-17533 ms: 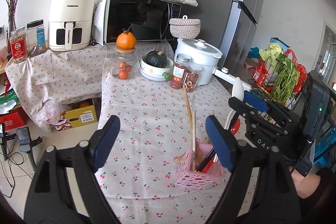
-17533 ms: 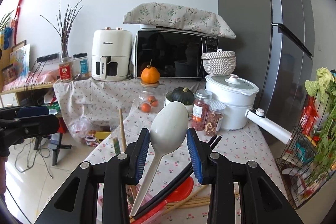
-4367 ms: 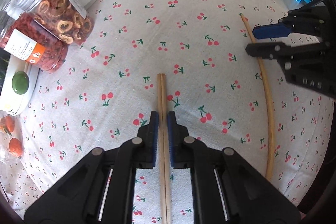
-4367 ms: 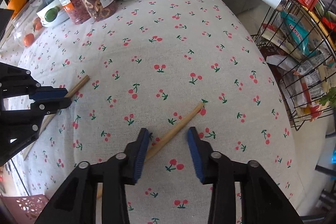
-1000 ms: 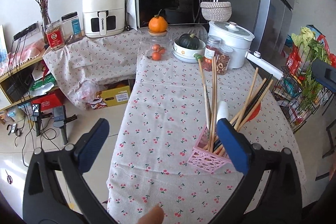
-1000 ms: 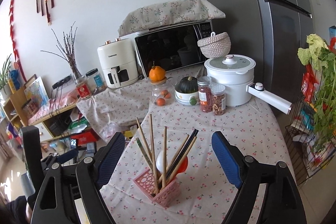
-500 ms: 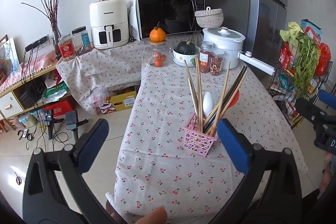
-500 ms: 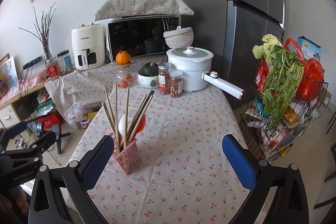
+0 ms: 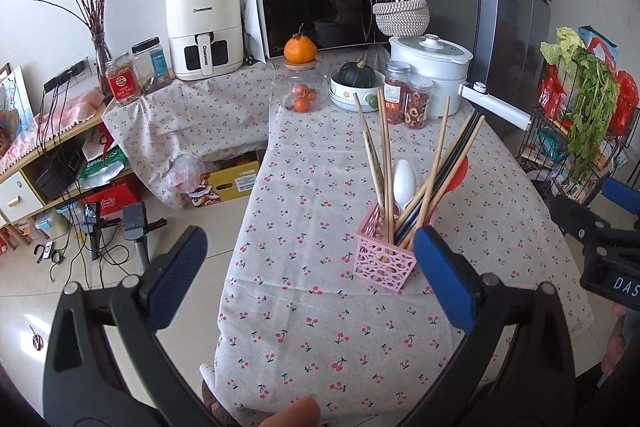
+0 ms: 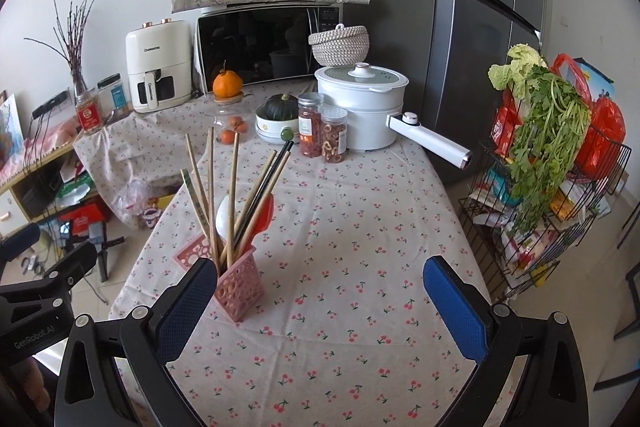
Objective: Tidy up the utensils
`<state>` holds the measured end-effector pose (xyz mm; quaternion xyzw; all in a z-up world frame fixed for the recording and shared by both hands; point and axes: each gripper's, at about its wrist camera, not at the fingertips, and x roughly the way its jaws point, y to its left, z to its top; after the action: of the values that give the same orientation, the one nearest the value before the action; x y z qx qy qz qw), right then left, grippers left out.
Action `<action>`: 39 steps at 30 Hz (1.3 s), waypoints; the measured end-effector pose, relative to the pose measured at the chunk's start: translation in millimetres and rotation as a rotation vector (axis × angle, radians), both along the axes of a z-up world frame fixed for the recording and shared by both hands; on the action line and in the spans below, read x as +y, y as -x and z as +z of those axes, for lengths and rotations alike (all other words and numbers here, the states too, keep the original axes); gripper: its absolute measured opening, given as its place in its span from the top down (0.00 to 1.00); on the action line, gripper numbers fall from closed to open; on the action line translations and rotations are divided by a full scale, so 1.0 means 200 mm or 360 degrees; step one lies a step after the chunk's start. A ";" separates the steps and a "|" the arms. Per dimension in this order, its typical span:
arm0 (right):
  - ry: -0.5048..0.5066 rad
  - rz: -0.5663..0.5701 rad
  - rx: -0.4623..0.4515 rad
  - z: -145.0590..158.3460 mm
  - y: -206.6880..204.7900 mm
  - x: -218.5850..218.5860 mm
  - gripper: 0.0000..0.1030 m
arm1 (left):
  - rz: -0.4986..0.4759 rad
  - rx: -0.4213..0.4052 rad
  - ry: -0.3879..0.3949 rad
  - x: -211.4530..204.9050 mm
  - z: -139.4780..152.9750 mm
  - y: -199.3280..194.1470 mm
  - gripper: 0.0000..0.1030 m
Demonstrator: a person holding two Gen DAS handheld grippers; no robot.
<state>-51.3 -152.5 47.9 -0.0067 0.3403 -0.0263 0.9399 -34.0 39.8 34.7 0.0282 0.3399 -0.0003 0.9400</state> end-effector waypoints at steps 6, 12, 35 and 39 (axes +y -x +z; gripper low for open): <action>0.0020 0.0014 0.0024 -0.02 0.00 0.02 0.00 | -0.0009 0.0023 -0.0002 -0.02 -0.01 0.00 0.01; 0.0021 0.0005 0.0032 -0.04 0.00 0.01 0.00 | -0.0014 0.0020 -0.0003 -0.02 -0.01 0.00 0.01; 0.0014 -0.0016 0.0049 -0.05 0.00 -0.02 0.00 | -0.0017 0.0024 -0.0008 -0.03 -0.03 0.01 0.01; 0.0015 -0.0015 0.0050 -0.05 0.00 -0.02 0.00 | -0.0016 0.0024 -0.0007 -0.03 -0.02 0.01 0.01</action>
<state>-50.7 -157.0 37.4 -0.0100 0.3548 -0.0322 0.9343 -35.7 33.2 29.7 0.0320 0.3470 -0.0044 0.9373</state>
